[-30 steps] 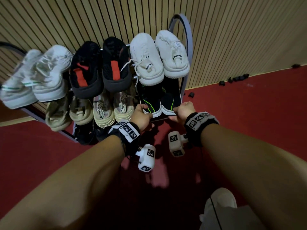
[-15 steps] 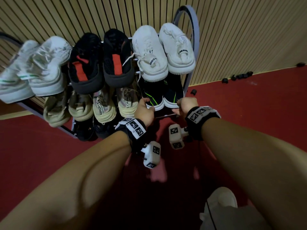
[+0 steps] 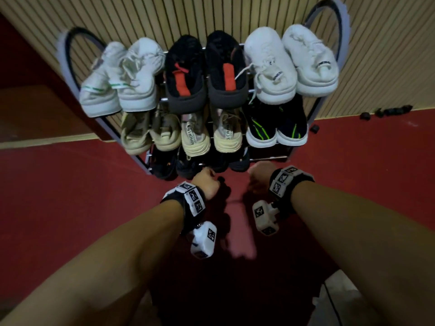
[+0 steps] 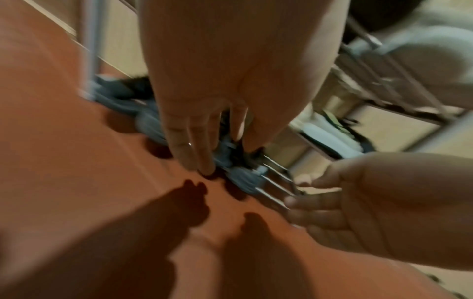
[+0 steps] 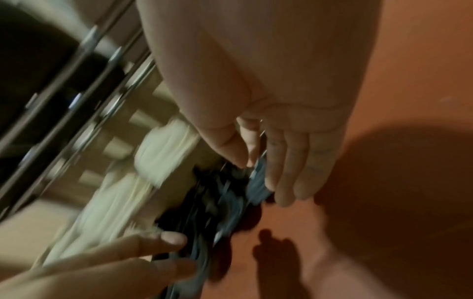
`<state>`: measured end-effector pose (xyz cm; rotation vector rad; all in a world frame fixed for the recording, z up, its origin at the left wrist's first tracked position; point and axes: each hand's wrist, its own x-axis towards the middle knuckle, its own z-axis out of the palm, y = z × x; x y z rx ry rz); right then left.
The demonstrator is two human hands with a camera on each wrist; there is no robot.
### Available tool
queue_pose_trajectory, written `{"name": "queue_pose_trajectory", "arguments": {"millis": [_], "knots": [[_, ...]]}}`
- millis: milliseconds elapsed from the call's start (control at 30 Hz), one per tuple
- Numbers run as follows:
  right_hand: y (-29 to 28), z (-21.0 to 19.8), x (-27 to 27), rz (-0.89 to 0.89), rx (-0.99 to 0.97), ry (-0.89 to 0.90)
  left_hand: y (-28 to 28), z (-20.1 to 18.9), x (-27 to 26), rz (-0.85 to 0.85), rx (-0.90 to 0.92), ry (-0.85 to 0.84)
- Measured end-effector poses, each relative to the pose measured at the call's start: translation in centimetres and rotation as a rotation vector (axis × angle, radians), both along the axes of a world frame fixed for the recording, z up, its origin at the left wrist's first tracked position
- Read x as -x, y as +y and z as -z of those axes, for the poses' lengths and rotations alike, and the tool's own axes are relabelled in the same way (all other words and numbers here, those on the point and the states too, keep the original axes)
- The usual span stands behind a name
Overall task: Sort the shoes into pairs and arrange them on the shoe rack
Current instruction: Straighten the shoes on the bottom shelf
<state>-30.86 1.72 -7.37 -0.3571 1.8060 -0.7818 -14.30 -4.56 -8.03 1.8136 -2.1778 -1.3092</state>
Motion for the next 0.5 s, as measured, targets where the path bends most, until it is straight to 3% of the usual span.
{"name": "queue_pose_trajectory", "arguments": {"millis": [100, 133, 267, 433, 500], "knots": [[-2.2, 1.0, -2.5, -0.178, -0.043, -0.015, -1.2, 0.1, -3.2, -0.001, -0.074, -0.027], [-3.1, 1.2, -3.4, -0.180, -0.059, -0.080, -1.7, 0.2, -4.2, -0.006, -0.087, -0.054], [-5.4, 2.2, -7.1, -0.278, -0.053, -0.026, -3.7, 1.2, -8.4, -0.075, -0.097, -0.147], [-7.8, 4.7, -9.3, -0.255, 0.023, -0.097, -7.0, 4.1, -11.5, -0.387, -0.230, 0.087], [-8.9, 5.8, -9.6, -0.228, 0.060, -0.085, -9.5, 8.1, -12.7, -0.509, -0.228, 0.152]]}}
